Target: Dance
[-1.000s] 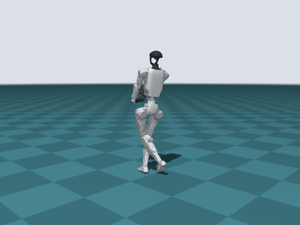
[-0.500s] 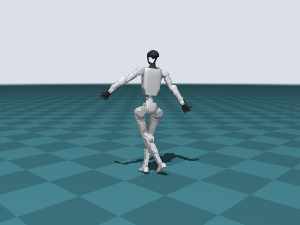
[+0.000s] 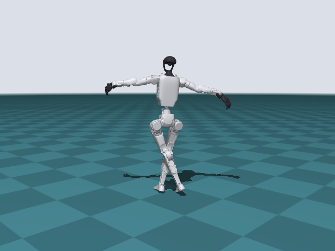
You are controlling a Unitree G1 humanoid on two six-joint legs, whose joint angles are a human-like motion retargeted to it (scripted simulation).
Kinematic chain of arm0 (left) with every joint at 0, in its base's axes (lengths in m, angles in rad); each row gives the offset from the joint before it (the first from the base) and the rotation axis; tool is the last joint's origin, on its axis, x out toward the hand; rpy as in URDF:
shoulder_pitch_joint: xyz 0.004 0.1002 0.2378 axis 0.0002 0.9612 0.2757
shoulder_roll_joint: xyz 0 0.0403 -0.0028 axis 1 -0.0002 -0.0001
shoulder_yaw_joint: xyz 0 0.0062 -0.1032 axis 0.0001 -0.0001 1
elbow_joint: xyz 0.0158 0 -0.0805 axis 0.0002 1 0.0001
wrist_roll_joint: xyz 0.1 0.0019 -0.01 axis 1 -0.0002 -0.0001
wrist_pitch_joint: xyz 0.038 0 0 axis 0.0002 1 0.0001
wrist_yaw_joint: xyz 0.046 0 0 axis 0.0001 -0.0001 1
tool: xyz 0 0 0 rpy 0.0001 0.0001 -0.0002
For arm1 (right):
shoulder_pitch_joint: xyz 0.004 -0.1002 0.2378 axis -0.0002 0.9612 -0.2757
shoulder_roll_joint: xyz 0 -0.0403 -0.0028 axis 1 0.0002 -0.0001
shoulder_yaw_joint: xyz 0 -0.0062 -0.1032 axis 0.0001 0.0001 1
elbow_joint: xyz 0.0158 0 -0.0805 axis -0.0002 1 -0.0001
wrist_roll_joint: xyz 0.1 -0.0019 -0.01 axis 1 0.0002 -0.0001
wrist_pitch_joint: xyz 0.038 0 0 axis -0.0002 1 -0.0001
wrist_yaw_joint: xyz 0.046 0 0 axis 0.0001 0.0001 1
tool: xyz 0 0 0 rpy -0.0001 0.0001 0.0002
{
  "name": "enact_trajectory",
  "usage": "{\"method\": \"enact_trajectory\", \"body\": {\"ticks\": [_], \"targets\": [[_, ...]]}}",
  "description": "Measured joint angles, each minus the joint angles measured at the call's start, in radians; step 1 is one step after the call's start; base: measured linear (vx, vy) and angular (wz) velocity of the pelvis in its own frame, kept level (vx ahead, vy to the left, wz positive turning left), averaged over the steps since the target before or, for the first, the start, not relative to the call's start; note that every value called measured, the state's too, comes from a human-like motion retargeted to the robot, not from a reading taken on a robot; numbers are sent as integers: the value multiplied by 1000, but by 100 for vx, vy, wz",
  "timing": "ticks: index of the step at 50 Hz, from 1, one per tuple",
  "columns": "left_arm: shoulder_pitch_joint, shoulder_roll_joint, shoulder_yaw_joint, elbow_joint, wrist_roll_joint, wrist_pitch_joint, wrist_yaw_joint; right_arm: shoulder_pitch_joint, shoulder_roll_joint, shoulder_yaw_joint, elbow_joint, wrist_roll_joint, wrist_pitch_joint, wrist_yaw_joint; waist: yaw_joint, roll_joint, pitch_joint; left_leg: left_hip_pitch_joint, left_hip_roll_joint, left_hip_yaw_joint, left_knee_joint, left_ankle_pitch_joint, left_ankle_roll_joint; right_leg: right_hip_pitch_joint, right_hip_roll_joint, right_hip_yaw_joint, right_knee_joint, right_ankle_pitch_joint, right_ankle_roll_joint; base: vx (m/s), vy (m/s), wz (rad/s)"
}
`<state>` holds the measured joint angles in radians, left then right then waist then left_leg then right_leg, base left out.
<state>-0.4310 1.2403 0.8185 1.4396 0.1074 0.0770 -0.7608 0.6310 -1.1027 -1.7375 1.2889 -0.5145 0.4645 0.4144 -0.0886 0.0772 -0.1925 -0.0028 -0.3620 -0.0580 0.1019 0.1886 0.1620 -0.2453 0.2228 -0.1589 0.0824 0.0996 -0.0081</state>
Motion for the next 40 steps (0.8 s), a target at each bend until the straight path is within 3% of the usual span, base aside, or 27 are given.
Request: {"method": "enact_trajectory", "body": {"ticks": [5, 10, 15, 18, 20, 22, 25, 28, 31, 33, 36, 40], "targets": [[-84, -57, -93, -23, 35, -184, 242, -15, 18, 46, -95, -168, -35, -243, 9, -47, 16, -3, -18, 27, 12, -18, 100, 7, -10, 29, -11, 87, -4, -19, -5, -8], [-119, -93, -111, 19, 106, -403, 742, -62, 68, 110, -172, -253, -114, -629, 4, -122, 30, -28, -16, 44, 40, -68, 100, -1, -6, 79, -17, 204, 29, -25, -22, -19], [-153, -131, -74, 109, 148, -697, 1162, -170, 130, 205, -222, -234, -313, -1034, -38, -191, 51, -67, -27, 25, 78, -102, 100, -37, -29, 63, 0, 365, 115, -34, -8, 2], [-163, -160, -65, 141, 164, -697, 1258, -246, 148, 275, -238, -204, -432, -1174, -50, -256, 82, -56, -41, 55, 95, -135, 100, -71, -64, -66, 122, 422, 257, -38, -21, -48], [-168, -194, -79, 162, 175, -676, 1250, -311, 157, 330, -252, -154, -493, -1222, -27, -292, 108, -61, -60, 112, 106, -166, 100, -141, -83, -246, 285, 424, 270, -57, -78, -147], [-171, -238, -111, 169, 179, -665, 1228, -392, 174, 371, -272, -95, -535, -1260, -1, -307, 120, -72, -56, 158, 111, -190, 63, -204, -104, -435, 363, 424, 270, -64, -86, -114], [-225, -326, -177, 153, 171, -644, 1189, -586, 255, 511, -306, 68, -665, -1412, -41, -311, 158, -75, -19, 117, 162, -247, 71, -247, -83, -250, 310, 424, 270, -15, 11, 38], [-262, -420, -222, 149, 196, -623, 1154, -713, 355, 613, -323, 159, -796, -1499, -71, -286, 152, -105, 46, 69, 182, -248, 100, -189, -135, -36, 24, 393, 270, -7, 90, 46], [-274, -548, -300, 155, 248, -613, 1120, -792, 480, 681, -320, 165, -854, -1576, -7, -263, 161, -108, 87, 77, 171, -244, 100, -156, -202, -85, -46, 256, 169, -16, 39, -75], [-276, -649, -353, 157, 300, -600, 1105, -822, 556, 729, -298, 152, -844, -1614, 54, -256, 188, -91, 108, 97, 161, -248, 100, -131, -240, -119, -32, 229, 116, -21, 9, -124], [-249, -803, -417, 145, 369, -566, 1084, -867, 645, 838, -214, 133, -804, -1615, 129, -234, 195, -89, 143, 135, 137, -258, 100, -121, -253, -31, 50, 208, 41, -26, 12, -131], [-137, -967, -470, 100, 453, -548, 1036, -905, 749, 1048, -72, 81, -762, -1481, 137, -175, 136, -142, 222, 171, 144, -274, 100, -107, -238, 56, 215, 108, 15, -19, 14, -94]]}}
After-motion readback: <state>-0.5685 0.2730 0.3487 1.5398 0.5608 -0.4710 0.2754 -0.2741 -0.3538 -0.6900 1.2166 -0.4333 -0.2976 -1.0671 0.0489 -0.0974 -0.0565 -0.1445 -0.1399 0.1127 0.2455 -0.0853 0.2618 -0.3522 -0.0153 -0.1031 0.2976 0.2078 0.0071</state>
